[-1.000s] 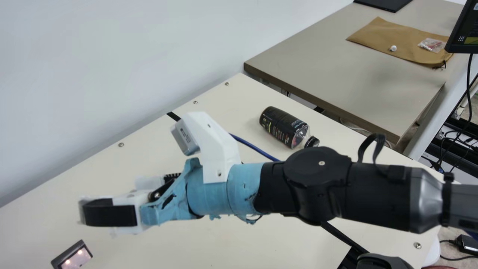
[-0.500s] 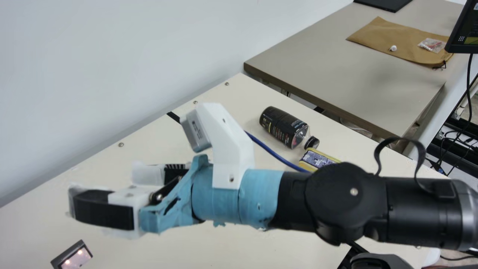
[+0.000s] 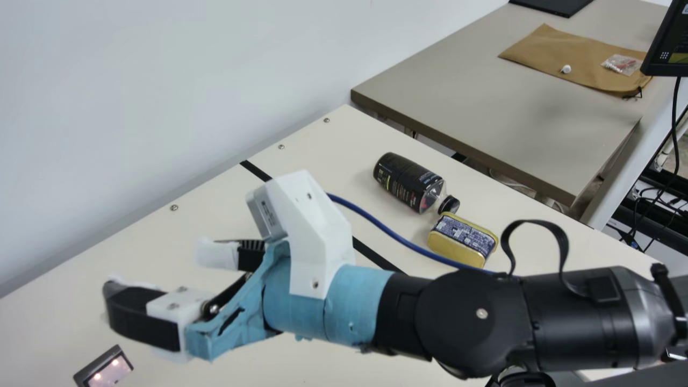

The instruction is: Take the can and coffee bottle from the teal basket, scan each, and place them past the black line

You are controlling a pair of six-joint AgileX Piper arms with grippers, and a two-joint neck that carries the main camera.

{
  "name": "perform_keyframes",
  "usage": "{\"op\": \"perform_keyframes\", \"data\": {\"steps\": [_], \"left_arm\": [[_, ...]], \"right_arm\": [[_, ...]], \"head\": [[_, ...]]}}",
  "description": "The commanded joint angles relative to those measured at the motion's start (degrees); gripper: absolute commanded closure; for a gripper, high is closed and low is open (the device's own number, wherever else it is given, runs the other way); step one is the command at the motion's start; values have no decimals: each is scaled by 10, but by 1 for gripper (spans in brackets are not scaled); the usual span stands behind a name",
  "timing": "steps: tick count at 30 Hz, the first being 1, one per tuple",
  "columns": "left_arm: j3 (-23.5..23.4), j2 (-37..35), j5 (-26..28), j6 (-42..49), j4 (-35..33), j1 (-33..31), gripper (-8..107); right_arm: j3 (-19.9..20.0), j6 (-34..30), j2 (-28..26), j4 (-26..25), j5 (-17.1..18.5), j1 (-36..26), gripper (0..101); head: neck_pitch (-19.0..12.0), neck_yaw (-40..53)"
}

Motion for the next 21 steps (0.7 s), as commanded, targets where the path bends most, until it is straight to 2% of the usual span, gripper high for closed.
{"op": "perform_keyframes", "data": {"steps": [1, 7, 10, 12, 17, 21], "left_arm": [[0, 0, 0, 0, 0, 0, 9], [0, 0, 0, 0, 0, 0, 9], [0, 0, 0, 0, 0, 0, 9], [0, 0, 0, 0, 0, 0, 9], [0, 0, 0, 0, 0, 0, 9], [0, 0, 0, 0, 0, 0, 9]], "right_arm": [[-10, -5, 7, -19, 24, -37, 0], [-66, 8, 22, -67, 129, -163, 0], [-114, 51, 21, -87, 181, -216, 0], [-149, 82, 20, -80, 202, -234, 0], [-226, 106, 38, -4, 248, -272, 0], [-256, 68, 62, 95, 313, -332, 0]], "head": [[-21, -13], [-21, -13], [-21, -13], [-21, -13], [-21, -13], [-21, -13]]}}
